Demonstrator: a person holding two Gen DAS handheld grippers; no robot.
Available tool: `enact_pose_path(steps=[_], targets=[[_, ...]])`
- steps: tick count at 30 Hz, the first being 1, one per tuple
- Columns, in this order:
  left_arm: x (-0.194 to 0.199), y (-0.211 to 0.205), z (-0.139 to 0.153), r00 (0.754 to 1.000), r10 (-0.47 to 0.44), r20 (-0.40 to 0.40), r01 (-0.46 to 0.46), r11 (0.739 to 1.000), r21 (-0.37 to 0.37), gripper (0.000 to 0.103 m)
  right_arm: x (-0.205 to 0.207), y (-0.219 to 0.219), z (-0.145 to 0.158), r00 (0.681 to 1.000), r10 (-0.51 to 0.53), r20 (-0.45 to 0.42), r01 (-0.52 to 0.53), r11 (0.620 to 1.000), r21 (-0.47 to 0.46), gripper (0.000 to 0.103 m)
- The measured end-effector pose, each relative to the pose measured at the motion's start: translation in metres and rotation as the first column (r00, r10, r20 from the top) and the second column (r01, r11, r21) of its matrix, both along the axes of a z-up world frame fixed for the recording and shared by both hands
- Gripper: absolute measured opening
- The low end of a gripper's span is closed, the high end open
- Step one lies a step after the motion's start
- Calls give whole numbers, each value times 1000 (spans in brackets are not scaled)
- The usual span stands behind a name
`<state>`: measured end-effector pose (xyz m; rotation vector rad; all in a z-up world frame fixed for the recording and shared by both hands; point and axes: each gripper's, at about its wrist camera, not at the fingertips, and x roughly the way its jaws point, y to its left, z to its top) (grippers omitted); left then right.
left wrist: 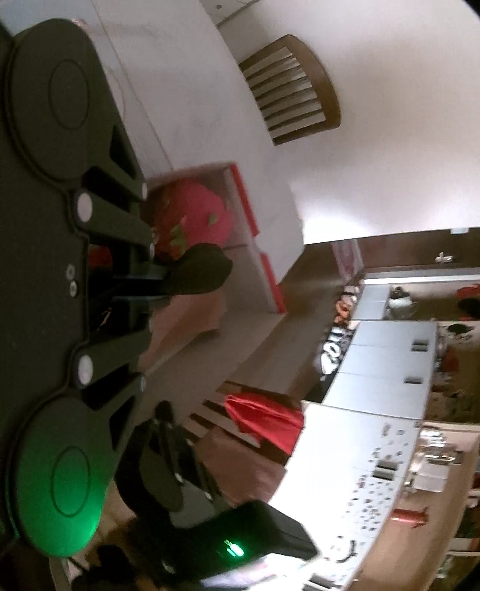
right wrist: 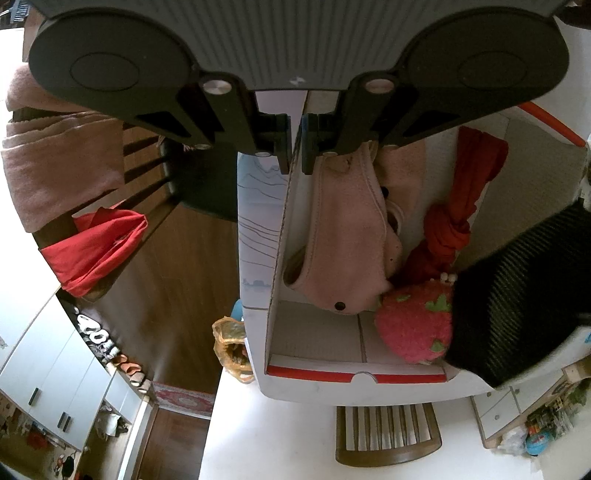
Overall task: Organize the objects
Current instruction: 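Lift the black cloth with the left gripper and carry it over the box, then lower the black cloth beside the strawberry plush and open the left gripper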
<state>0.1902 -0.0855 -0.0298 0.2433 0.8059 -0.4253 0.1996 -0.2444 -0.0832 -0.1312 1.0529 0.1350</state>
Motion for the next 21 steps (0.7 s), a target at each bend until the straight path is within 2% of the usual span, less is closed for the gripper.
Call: enact_pose_path(steps=[7,12,17,21], targets=[[6,-14,-37,998,-21,-61,26,997,73,5,0,0,-1,1000,-1,-1,1,1000,4,5],[12,-20,-55,993,-24,-120,35,995,92,5,1,0,-1,1000,-2,-1,2,1000,6,5],[20,-24,-71,977,-19,-211,37,996,78,7,1,-1,-2,1000,-1,0,1,1000,5,5],[26,-24,-82,962,-9,-275,28,997,65,14,1,-1,-2,1000,0,0,0,1000,5,5]])
